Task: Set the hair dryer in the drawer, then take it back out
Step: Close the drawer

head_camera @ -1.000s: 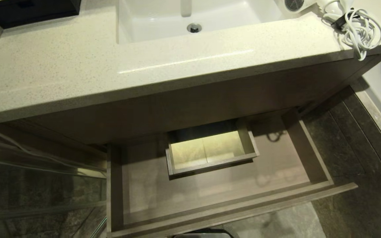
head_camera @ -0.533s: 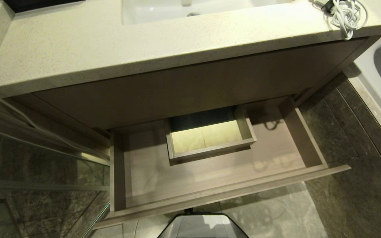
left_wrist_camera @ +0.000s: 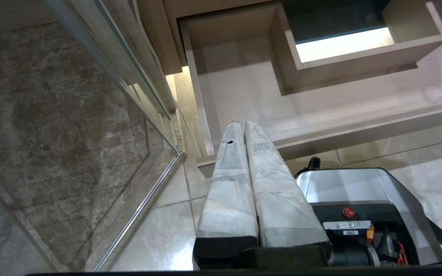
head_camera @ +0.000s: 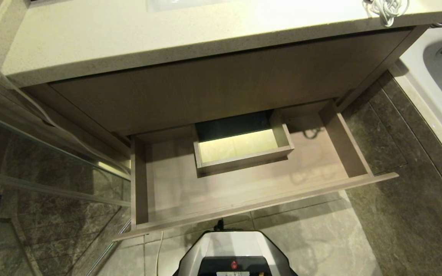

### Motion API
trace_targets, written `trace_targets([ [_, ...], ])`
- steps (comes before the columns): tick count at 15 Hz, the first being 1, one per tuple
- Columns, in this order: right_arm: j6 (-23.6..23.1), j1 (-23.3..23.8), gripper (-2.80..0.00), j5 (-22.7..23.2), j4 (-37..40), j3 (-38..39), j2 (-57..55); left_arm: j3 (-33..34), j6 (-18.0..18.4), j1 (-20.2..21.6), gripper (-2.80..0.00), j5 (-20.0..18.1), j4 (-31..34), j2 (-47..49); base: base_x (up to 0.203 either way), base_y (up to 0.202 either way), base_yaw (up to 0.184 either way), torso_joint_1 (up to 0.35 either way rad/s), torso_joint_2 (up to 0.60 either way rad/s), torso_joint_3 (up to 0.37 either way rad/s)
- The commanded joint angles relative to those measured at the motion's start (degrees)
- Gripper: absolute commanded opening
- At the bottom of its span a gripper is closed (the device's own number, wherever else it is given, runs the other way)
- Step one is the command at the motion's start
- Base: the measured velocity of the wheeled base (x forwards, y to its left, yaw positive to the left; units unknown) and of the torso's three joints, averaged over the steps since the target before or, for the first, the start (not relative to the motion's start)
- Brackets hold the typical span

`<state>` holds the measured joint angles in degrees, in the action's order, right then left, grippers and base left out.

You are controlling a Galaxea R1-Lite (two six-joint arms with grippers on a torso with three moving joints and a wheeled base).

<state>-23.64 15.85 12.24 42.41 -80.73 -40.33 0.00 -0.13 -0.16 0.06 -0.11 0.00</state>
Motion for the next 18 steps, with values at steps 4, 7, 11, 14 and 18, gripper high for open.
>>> trace_targets([
  [4,0.1,0.0,-2.80,0.1,0.3,1.6,0.6,0.0,0.0,0.0,-2.80,0.0,0.0,0.0,0.000,0.000,0.000,-0.294,0.47,0.147],
  [7,0.1,0.0,-2.80,0.1,0.3,2.8,1.3,0.1,0.0,0.0,-2.80,0.0,0.0,0.0,0.000,0.000,0.000,-0.344,0.54,0.201],
  [11,0.1,0.0,-2.80,0.1,0.2,4.0,1.9,0.0,0.0,0.0,-2.80,0.0,0.0,0.0,0.000,0.000,0.000,-0.338,0.53,0.177],
  [14,0.1,0.1,-2.80,0.1,-0.6,5.1,2.2,0.1,0.0,0.0,-2.80,0.0,0.0,0.0,0.000,0.000,0.000,-0.336,0.44,0.113],
  [18,0.1,0.1,-2.80,0.1,-1.7,6.1,2.2,0.1,0.0,0.0,-2.80,0.0,0.0,0.0,0.000,0.000,0.000,-0.103,0.40,0.297],
])
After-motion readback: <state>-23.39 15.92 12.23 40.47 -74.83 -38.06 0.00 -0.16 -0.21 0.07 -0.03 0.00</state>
